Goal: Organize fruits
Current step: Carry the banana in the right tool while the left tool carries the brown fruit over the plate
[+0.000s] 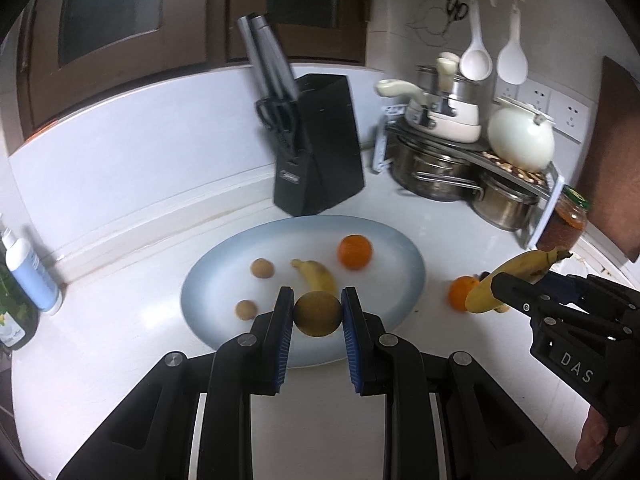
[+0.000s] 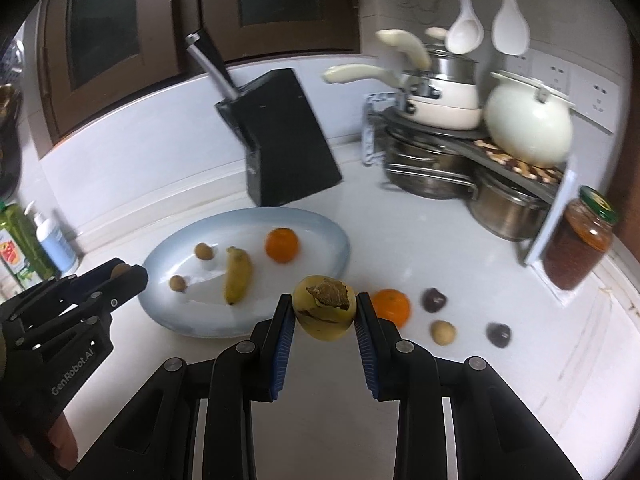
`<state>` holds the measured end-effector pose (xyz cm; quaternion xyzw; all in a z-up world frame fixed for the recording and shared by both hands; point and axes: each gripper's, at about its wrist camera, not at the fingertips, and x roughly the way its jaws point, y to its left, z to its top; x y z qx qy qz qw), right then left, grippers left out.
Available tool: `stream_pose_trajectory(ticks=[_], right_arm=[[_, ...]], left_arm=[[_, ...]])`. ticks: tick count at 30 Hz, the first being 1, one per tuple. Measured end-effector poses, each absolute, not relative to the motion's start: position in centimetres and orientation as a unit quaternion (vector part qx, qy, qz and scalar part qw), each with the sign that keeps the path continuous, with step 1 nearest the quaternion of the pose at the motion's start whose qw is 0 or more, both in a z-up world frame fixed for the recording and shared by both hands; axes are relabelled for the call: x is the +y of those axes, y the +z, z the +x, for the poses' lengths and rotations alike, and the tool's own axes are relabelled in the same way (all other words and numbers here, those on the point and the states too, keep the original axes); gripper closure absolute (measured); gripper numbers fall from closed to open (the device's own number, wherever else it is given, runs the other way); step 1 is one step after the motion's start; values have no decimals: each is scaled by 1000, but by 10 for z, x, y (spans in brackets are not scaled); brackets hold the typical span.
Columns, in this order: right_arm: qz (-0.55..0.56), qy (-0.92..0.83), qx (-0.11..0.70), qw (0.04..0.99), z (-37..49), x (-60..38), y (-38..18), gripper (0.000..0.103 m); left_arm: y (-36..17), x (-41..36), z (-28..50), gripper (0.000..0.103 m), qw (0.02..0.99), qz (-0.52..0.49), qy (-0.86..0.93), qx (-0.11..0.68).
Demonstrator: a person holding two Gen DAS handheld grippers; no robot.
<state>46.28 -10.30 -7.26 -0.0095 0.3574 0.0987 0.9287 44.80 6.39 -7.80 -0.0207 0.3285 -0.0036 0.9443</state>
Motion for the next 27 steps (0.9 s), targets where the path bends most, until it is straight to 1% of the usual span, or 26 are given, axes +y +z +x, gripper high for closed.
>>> stream_pose_trajectory(ticks=[14,27], right_arm=[[-24,155,384,910,494,-57,-87,71],[-35,165,419,892,521,-40,-110,71]], left_arm=[[-94,101,457,78,937,-28,31,346],[-123,109,478,78,924,-31,27,381]])
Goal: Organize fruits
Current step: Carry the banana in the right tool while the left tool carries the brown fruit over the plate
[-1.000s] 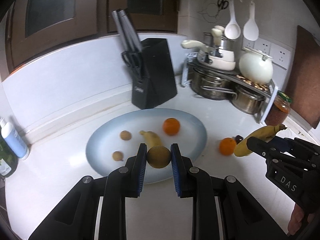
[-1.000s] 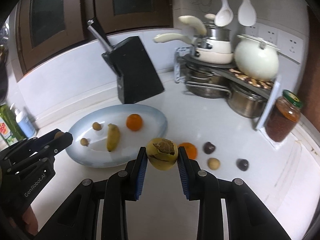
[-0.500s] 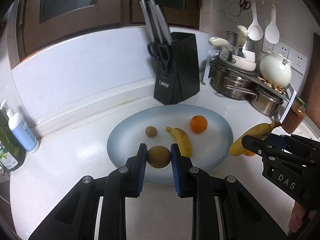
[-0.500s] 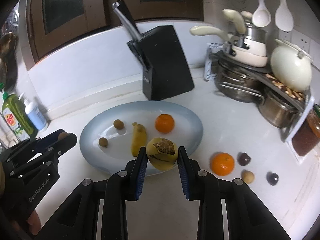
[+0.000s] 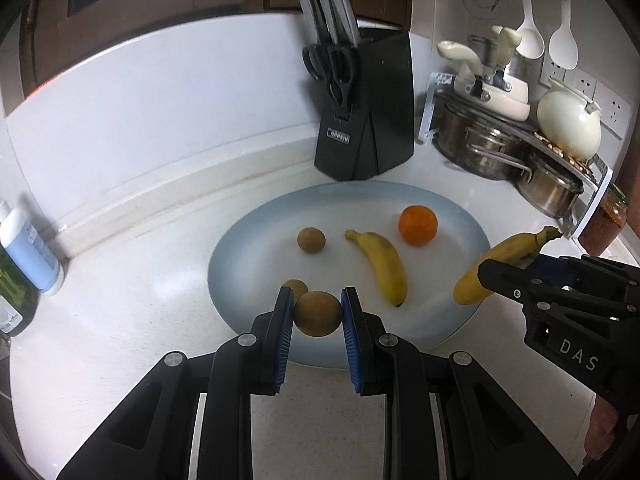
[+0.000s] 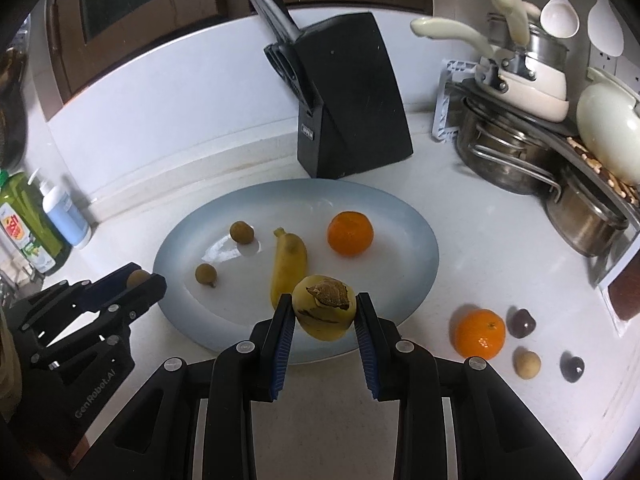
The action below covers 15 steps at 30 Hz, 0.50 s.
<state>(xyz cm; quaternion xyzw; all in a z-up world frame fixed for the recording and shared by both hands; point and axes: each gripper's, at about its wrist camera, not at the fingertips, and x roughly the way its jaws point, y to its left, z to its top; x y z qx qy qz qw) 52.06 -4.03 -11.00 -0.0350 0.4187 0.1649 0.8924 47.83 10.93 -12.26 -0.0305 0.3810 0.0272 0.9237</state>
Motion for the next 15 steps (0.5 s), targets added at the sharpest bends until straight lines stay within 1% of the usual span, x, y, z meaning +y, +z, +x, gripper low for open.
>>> stream_pose_trajectory(ticks=[15], right_arm=[[-38,171,443,879,541,-31,-130,71]], left_arm=[[-153,102,501,78,909,-21,15,417]])
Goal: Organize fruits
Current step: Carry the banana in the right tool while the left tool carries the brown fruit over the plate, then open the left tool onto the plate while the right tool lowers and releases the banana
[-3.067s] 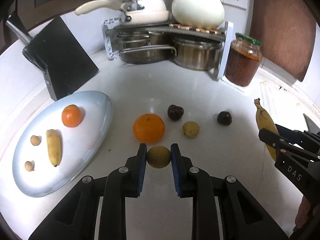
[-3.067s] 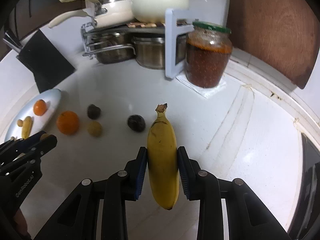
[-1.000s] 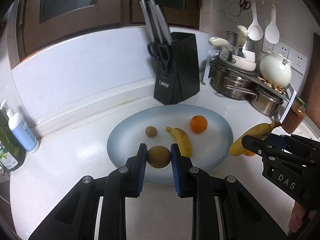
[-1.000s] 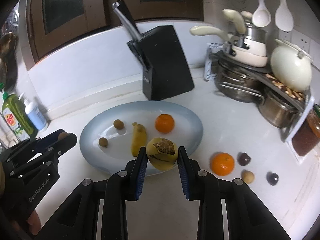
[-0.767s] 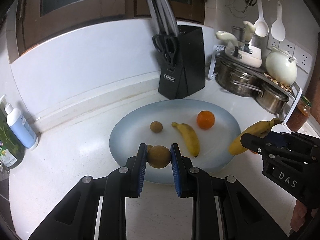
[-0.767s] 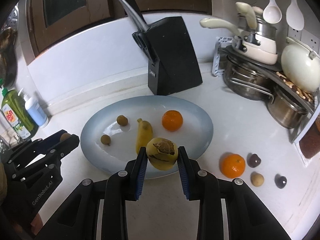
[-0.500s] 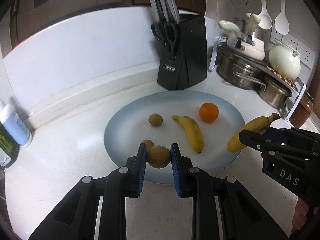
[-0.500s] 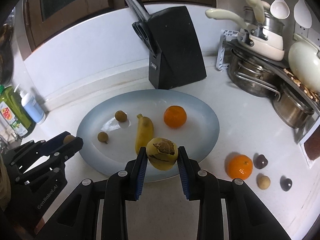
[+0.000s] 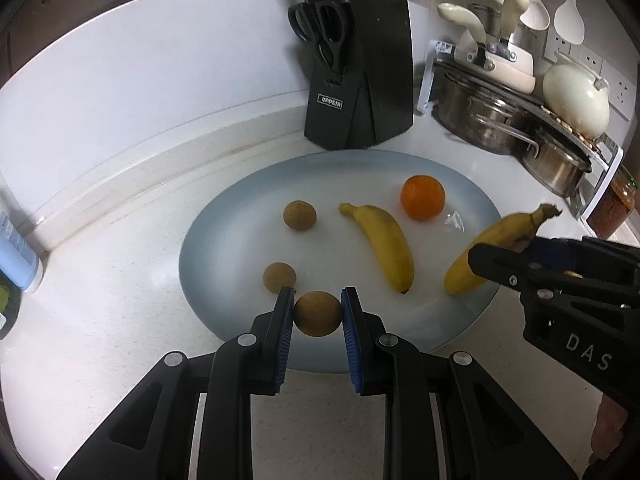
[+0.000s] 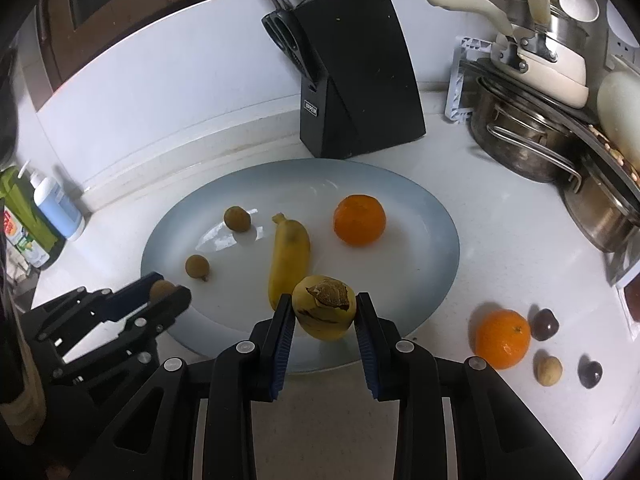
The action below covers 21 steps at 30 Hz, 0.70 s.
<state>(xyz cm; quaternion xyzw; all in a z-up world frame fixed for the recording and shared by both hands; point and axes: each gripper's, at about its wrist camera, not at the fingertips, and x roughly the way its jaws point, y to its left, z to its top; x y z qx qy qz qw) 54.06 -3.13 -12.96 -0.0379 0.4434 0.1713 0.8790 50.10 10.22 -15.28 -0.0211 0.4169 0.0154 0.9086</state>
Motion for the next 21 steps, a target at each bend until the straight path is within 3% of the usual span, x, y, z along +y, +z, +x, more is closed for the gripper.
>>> stream_pose_trajectory(ticks=[11,18,21], right_arm=[[-38,172,440,881,557,-25,-132,71],[-32,170,438,882,564,-26,-134,71],[-31,169,437,883,565,-25,-135,71]], left_arm=[[-164,104,516,78,900,-28,12,435],[-157,110,517,54,905,-34,22,424],[-150,116,517,53,909,-34,34,413]])
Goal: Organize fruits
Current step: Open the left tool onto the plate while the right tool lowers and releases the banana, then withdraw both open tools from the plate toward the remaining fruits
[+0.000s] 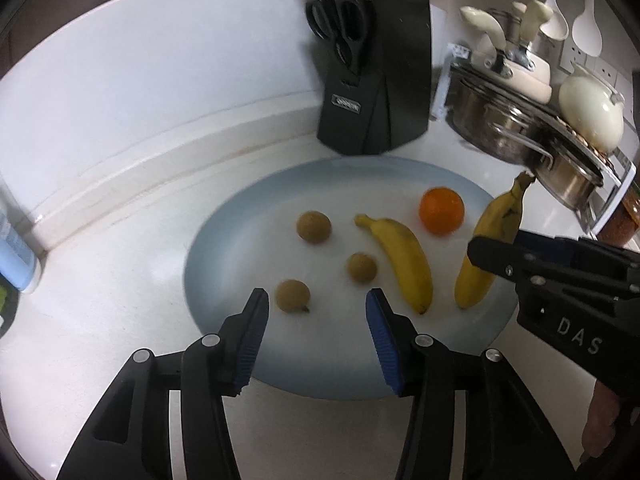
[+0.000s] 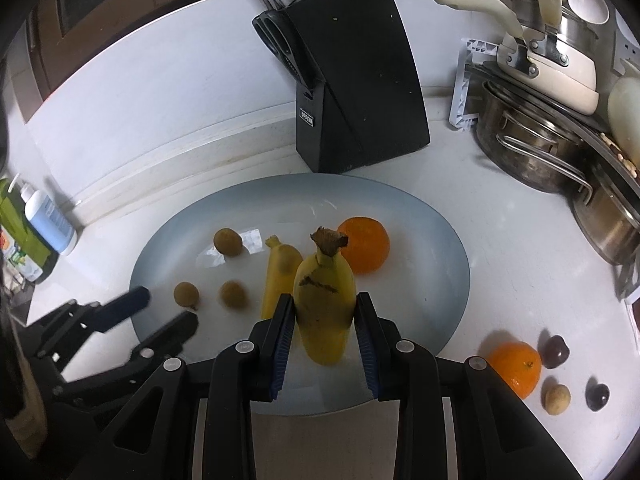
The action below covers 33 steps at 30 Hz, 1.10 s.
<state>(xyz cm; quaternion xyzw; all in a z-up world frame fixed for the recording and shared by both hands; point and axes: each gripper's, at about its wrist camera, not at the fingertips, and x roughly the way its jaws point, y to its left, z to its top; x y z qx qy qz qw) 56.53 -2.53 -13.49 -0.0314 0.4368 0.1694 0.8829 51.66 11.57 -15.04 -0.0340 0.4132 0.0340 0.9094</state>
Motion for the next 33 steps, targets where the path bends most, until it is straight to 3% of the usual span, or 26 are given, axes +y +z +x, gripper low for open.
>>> stream_pose_trajectory(ticks=[5,33], right_arm=[[-31,168,430,887,564,-25,-133,66],[-14,120,360,925,507,-64,-78,66]], left_arm=[[-140,121,515,49,917,-27,46,396],[-78,94,478,45,945,-10,30,325]])
